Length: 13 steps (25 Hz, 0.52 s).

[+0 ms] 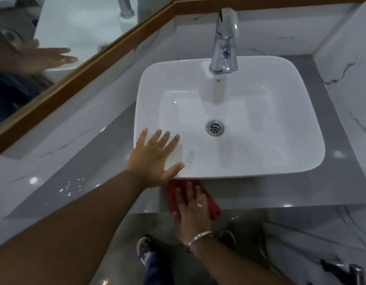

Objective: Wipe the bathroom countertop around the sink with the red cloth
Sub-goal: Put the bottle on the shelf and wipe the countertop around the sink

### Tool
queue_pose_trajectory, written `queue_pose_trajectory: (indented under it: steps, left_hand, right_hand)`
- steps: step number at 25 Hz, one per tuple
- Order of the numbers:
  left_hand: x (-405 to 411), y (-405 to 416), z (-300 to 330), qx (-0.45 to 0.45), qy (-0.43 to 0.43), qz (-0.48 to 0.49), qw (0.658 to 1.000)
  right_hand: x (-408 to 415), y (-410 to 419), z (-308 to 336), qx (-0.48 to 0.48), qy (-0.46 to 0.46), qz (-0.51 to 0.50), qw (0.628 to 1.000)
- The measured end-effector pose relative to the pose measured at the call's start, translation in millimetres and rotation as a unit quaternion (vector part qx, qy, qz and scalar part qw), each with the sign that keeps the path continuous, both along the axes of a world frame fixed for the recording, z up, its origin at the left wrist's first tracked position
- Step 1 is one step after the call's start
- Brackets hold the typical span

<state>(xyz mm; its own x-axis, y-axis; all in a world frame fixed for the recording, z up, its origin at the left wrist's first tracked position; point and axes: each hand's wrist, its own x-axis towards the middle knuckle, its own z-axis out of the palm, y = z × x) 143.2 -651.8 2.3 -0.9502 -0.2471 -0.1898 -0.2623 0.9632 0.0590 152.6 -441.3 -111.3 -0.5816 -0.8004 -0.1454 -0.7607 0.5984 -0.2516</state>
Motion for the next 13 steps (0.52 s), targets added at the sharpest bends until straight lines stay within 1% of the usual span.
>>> queue_pose_trajectory:
  steps: [2, 3, 4, 5, 6, 8, 10, 11, 13]
  left_hand:
    - [2.3, -0.5, -0.8, 0.013, 0.018, -0.004, 1.000]
    - [2.2, 0.4, -1.6, 0.017, 0.027, -0.004, 0.999]
    - [2.0, 1.5, -2.1, 0.022, 0.035, -0.003, 0.999]
    - [3.3, -0.3, -2.8, 0.027, 0.043, -0.005, 0.999]
    - [3.4, -0.7, -3.7, 0.029, 0.048, -0.006, 0.998]
    - [1.5, -1.1, -6.0, 0.025, 0.055, -0.006, 0.998]
    - [3.7, -3.1, -9.1, 0.020, 0.062, -0.006, 0.998]
    - [4.2, -3.7, -9.7, 0.018, 0.065, -0.004, 0.998]
    - [3.0, -2.6, -5.5, 0.022, 0.076, -0.005, 0.997]
  right_hand:
    - [8.1, -17.7, -8.0, 0.008, 0.004, 0.130, 0.991]
    - [-1.1, -11.4, -11.1, 0.022, 0.011, 0.169, 0.985]
    - [-15.9, 2.2, -12.6, 0.047, 0.022, 0.176, 0.983]
    - [-32.6, 19.0, -14.7, 0.070, 0.035, 0.149, 0.986]
    - [-52.4, 42.4, -17.9, 0.082, 0.053, 0.096, 0.991]
    - [-92.3, 95.0, -15.2, 0.092, 0.050, -0.072, 0.992]
    - [-109.8, 124.8, -8.0, 0.077, 0.015, -0.229, 0.970]
    - [-107.1, 123.2, -5.9, 0.071, 0.002, -0.286, 0.956]
    - [-80.8, 88.7, -7.5, 0.045, 0.000, -0.368, 0.929]
